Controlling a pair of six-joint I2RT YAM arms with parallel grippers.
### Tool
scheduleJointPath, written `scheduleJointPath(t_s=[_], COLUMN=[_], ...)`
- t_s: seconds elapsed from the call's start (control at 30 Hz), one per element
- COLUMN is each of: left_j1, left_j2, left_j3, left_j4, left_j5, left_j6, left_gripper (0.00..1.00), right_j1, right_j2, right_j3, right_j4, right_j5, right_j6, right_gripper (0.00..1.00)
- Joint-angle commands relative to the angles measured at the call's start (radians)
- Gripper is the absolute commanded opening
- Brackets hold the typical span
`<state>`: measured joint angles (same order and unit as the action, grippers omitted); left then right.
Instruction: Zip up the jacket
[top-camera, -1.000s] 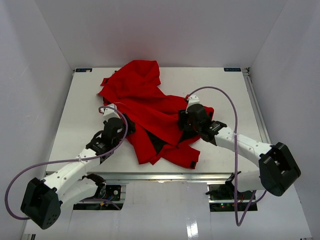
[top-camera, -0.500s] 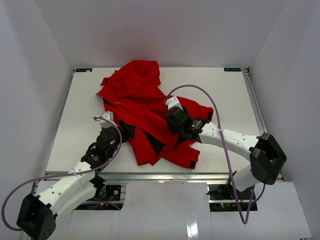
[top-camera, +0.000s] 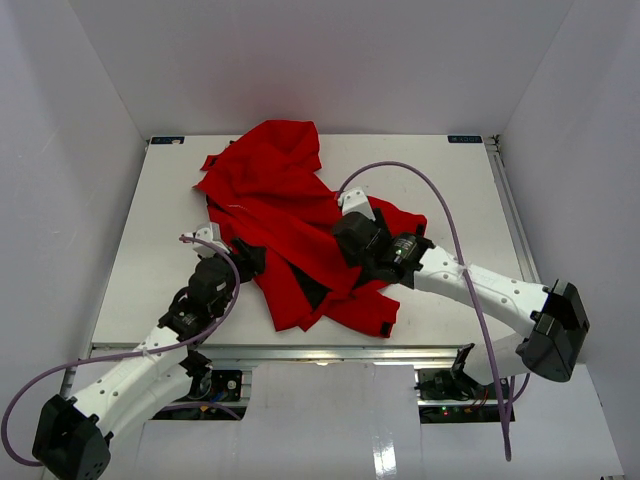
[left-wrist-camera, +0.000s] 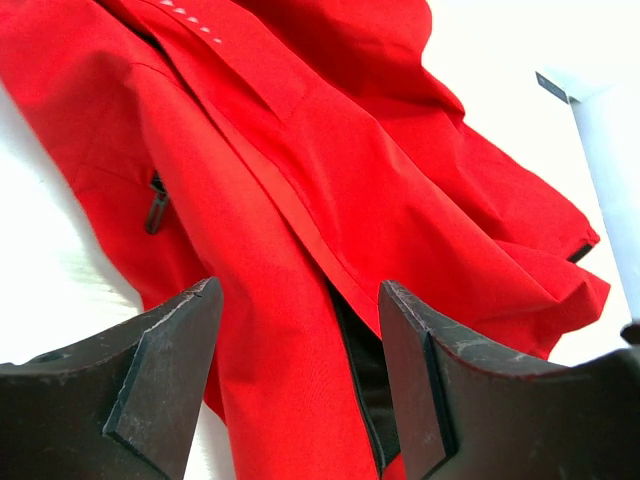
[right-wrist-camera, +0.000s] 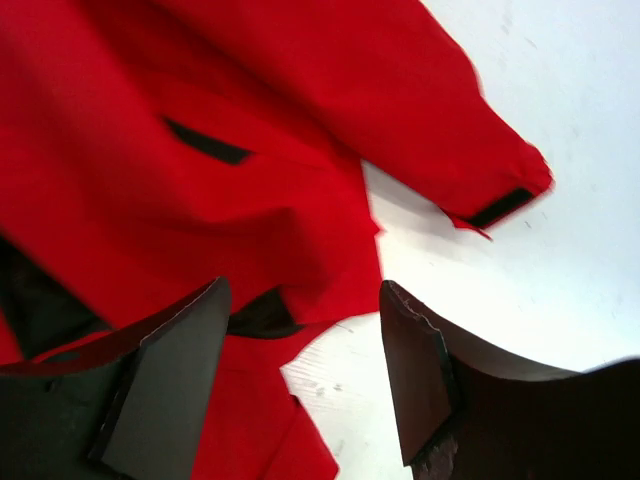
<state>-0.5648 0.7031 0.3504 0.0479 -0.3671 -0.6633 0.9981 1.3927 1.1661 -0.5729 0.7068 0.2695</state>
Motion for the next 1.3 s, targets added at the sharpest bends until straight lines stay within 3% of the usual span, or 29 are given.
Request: scheduleJointPath(t_s=[0.0,0.23,0.53,0.97,1.03,1.13,1.27], left_j1=[0.0,0.0,-0.002,-0.01,-0.012,-0.012,-0.014], left_j2=[-0.041,-0.083,-0.083,-0.086,-0.088,-0.086,-0.079], left_j3=[0.002,-0.011,-0.005,0.0,-0.002,-0.002,-0.004], left_j4=[-0.029,-0.03,-0.04,-0.042,-0.042,-0.042,-0.034], left_j5=[-0.077,-0.093,-0.095,-0.106,-0.11,-0.106,-0.082], left_j6=[-0.013,-0.015,-0.018,-0.008,-0.01,-0.011,-0.012], left_gripper=[0.74,0.74,0.74,0.74,0.74,0.74,0.74], right_j1=[0.085,0.111,0.112,0.113,0.112,0.106,0.074], right_j2=[0.026,0.195,0.261,0.349,0.359,0.349,0.308], right_j3=[-0.086,-0.063,-0.089,-0.07,-0.066,-0.066,-0.065], right_j4=[0.313,0.38,0.44,0.418,0.412,0.407,0.404], right_j5=[-0.214,-0.289,-0.333,-0.212,-0.162,-0.125,-0.188], right_j6=[-0.242,-0.34,-0.381,-0.315,-0.299,-0.274,-0.223], right_gripper=[0.66,0.66,0.66,0.65,0.6,0.44,0.32])
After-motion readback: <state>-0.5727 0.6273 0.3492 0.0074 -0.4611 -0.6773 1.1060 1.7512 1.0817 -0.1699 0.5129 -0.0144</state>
